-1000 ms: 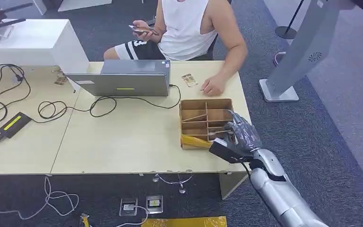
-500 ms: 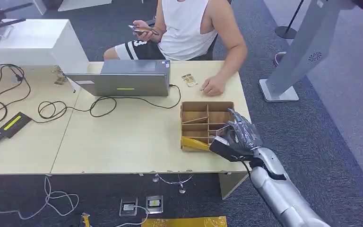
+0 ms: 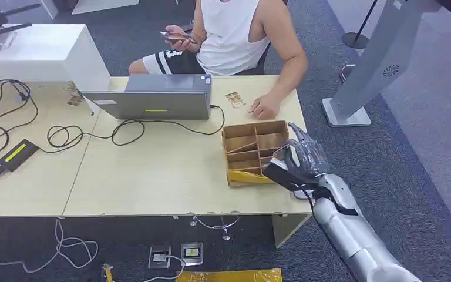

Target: Pass the card to the sensor for recognition and then transmit it.

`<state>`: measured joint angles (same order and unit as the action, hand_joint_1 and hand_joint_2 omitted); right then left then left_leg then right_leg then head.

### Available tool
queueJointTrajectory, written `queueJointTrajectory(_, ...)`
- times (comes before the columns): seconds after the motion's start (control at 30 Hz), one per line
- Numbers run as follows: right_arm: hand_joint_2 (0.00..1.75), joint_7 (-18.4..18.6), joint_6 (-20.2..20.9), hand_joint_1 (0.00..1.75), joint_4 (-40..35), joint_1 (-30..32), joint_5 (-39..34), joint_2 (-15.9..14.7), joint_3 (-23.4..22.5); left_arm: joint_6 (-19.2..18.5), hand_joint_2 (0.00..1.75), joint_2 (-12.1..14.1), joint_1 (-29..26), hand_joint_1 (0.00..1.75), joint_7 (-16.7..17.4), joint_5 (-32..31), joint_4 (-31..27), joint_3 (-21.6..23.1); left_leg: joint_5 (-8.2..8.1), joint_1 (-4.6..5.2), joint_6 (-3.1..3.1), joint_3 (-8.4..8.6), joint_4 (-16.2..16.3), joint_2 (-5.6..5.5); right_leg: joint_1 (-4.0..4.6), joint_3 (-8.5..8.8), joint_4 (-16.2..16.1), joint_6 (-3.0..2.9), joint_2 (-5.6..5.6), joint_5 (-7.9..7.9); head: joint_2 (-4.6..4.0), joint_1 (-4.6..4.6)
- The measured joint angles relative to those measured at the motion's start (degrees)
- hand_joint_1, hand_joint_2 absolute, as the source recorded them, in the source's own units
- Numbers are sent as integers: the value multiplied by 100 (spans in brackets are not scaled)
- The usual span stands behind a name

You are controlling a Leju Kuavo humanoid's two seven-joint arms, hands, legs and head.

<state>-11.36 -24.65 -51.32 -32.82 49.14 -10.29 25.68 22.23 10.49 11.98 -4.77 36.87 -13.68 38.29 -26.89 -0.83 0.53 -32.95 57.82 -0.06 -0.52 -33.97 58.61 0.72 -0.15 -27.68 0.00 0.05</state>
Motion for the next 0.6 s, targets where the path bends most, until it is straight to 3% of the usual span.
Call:
queueJointTrajectory(0.33, 175, -66, -153, 175, 0, -667, -223, -11, -356, 30, 0, -28, 5, 0, 2, -61, 0, 61, 0, 0, 0, 2, 1, 1, 0, -1, 0, 0, 1, 0, 0, 0)
queueJointTrajectory(0.6, 175, -88, -149, 175, 2, -805, -214, -17, -507, 35, 0, -57, 37, 0, 18, -90, 0, 101, 0, 0, 0, 1, 1, 0, 0, -1, 0, 0, 1, 0, 2, 0)
